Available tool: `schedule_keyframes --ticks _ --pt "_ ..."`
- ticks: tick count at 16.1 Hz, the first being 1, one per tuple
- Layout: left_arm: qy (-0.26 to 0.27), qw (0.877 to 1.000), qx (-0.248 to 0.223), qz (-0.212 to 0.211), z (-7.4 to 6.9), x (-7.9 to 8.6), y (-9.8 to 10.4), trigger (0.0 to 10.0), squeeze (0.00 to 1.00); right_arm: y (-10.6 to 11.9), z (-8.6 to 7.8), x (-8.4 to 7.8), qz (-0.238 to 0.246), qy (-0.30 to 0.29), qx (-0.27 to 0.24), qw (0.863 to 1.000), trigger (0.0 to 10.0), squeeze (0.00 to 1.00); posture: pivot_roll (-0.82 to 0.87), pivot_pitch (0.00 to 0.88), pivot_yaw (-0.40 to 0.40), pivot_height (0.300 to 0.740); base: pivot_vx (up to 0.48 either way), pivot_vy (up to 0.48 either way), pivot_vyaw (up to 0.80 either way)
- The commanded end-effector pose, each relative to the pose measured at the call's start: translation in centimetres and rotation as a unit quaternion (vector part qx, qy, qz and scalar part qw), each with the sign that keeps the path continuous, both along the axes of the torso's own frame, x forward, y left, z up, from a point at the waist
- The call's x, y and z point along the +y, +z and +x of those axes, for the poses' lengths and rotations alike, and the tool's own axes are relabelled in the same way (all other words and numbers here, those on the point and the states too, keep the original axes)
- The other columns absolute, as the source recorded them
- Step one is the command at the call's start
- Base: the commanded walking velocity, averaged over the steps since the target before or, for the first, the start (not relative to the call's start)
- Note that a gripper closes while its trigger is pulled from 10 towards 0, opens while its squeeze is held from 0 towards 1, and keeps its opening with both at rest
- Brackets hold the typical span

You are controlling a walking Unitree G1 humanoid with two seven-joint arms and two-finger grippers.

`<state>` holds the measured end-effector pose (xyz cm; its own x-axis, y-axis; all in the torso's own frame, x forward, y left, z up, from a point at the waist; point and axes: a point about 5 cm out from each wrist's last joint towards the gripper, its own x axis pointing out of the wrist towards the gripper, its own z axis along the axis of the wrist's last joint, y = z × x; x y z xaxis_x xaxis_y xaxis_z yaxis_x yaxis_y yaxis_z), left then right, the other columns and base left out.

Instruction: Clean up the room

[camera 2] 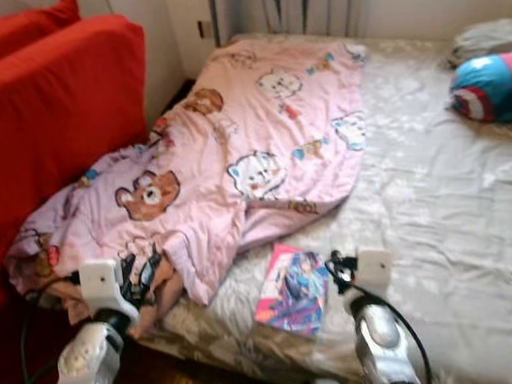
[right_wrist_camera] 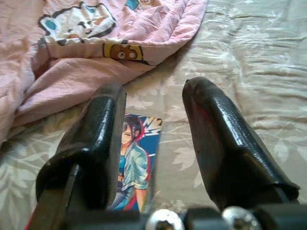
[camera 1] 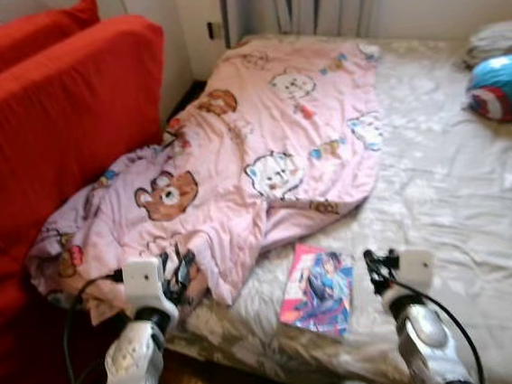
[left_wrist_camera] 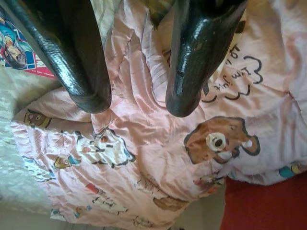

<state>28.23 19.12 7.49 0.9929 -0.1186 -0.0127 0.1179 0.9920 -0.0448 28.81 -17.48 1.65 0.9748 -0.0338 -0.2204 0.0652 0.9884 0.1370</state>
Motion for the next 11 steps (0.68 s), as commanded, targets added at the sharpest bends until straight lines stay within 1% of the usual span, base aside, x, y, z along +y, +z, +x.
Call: schedule_keyframes --ticks 1,2,3,4,5,6,8,10,11 --pt "0.007 1.0 0.0 0.0 0.2 0.5 0.2 10.0 0.0 -0.2 0.2 0.6 0.003 0.009 0.01 1.0 10.0 0.0 0.02 0.159 0.012 0.665 0.0 0.0 0.0" --pt "0.009 1.0 -0.003 0.0 0.6 0.7 0.4 10.0 0.0 0.1 0.6 0.9 0.001 0.018 0.006 1.0 10.0 0.0 0.02 0.159 0.012 0.665 0.0 0.0 0.0" --pt "0.017 1.0 -0.008 -0.004 1.0 1.0 0.7 10.0 0.0 0.4 1.0 1.6 -0.016 0.044 0.001 0.999 10.0 0.0 0.02 0.181 0.016 0.665 0.0 0.0 0.0" --pt "0.02 1.0 -0.009 -0.006 1.2 1.1 0.8 10.0 0.0 0.5 1.1 1.9 -0.022 0.054 -0.001 0.998 10.0 0.0 0.02 0.184 0.016 0.665 0.0 0.0 0.0" --pt "0.019 1.0 -0.01 -0.005 1.7 1.0 1.0 10.0 0.0 0.8 1.4 2.9 -0.03 0.081 -0.011 0.996 10.0 0.0 0.02 0.2 0.019 0.665 0.0 0.0 0.0" --pt "0.018 1.0 -0.01 -0.005 1.8 0.9 1.0 10.0 0.0 0.8 1.4 3.1 -0.033 0.088 -0.014 0.995 10.0 0.0 0.02 0.204 0.019 0.665 0.0 0.0 0.0" --pt "0.013 1.0 -0.008 -0.007 1.7 0.5 0.8 10.0 0.0 0.6 1.2 3.7 -0.045 0.102 -0.01 0.994 10.0 0.0 0.02 0.224 0.021 0.665 0.0 0.0 0.0" --pt "0.009 1.0 -0.005 -0.009 1.3 0.3 0.5 10.0 0.0 0.3 0.8 3.9 -0.044 0.108 -0.006 0.993 10.0 0.0 0.02 0.243 0.019 0.635 0.0 0.0 0.0" --pt "0.01 1.0 -0.005 -0.009 1.1 0.3 0.4 10.0 0.0 0.2 0.6 3.9 -0.041 0.105 -0.013 0.994 10.0 0.0 0.03 0.253 0.018 0.63 0.0 0.0 0.0"
